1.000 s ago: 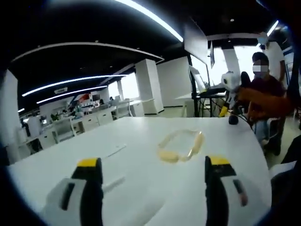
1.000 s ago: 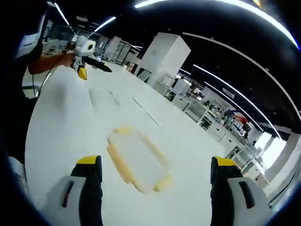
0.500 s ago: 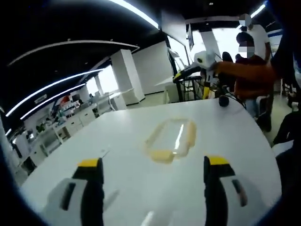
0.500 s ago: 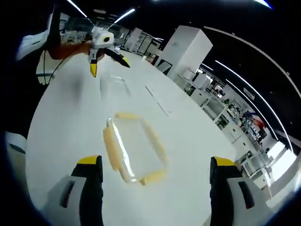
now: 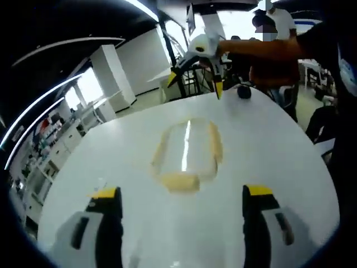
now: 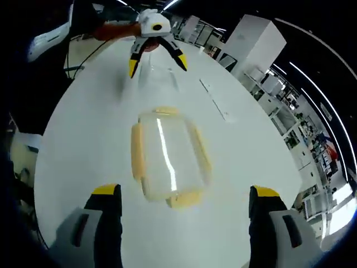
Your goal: Snap each plastic latch of the storage box into its locked position after aligning the lid with the box until every specified latch is closed and the lid sits flush.
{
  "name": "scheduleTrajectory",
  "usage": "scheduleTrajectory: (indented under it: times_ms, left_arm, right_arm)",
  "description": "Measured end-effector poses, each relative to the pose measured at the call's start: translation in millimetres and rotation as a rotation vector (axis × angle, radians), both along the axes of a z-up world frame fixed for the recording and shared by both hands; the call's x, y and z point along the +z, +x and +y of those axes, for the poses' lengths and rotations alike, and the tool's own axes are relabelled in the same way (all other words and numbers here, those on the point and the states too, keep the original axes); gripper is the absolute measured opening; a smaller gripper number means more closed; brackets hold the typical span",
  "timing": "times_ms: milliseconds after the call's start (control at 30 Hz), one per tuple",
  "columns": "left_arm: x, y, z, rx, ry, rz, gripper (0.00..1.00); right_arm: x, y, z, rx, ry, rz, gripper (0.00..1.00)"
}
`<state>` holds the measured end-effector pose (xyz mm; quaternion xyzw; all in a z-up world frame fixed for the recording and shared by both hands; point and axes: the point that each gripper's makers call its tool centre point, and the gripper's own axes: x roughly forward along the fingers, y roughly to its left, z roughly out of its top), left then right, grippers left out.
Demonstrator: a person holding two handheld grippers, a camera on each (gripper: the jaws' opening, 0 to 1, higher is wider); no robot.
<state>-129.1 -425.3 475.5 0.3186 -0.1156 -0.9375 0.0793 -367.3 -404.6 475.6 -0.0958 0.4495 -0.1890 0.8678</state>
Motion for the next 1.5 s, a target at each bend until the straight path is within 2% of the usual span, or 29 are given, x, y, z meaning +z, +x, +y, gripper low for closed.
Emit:
scheduleTrajectory:
  times_ms: [67, 367, 567, 900, 1033, 1300, 1433, 1500]
  left_arm:
    - [-5.9, -5.2, -0.2, -0.026, 0.011, -0.03, 0.85]
    - [-28.3, -23.5, -14.6, -0.085, 0.038, -0.142, 0.77]
    - [-38.2, -35.4, -22.7, -0.118, 0.041, -0.201, 0.76]
    - [-53.2, -45.7, -23.0, -0.154, 0.081, -0.255, 0.67]
    - [-59.6, -46.1, -22.1, -0.157, 0.096, -0.282, 0.67]
    - [-69.8, -47.4, -25.3, -0.142, 0.128, -0.321, 0.64]
    - [-71.5, -50.5, -26.6, -0.138, 0.135, -0.319, 0.62]
    - [-72.5, -51.8, -26.6, -0.136, 0.138, -0.318, 0.61]
  right_arm:
    - [-4.7, -0.7, -1.4, 0.025, 0.029, 0.025, 0.91]
    - [-24.6, -10.6, -19.6, 0.068, 0.102, 0.131, 0.89]
    - [-39.6, -15.4, -21.7, 0.097, 0.163, 0.204, 0.86]
    - [-53.5, -22.1, -23.3, 0.109, 0.226, 0.241, 0.85]
    - [-58.5, -25.3, -24.1, 0.118, 0.246, 0.257, 0.84]
    - [-68.7, -25.6, -25.5, 0.156, 0.284, 0.289, 0.76]
    - [-72.8, -20.8, -25.9, 0.176, 0.301, 0.288, 0.7]
    - [-74.4, -18.8, -27.1, 0.177, 0.304, 0.286, 0.7]
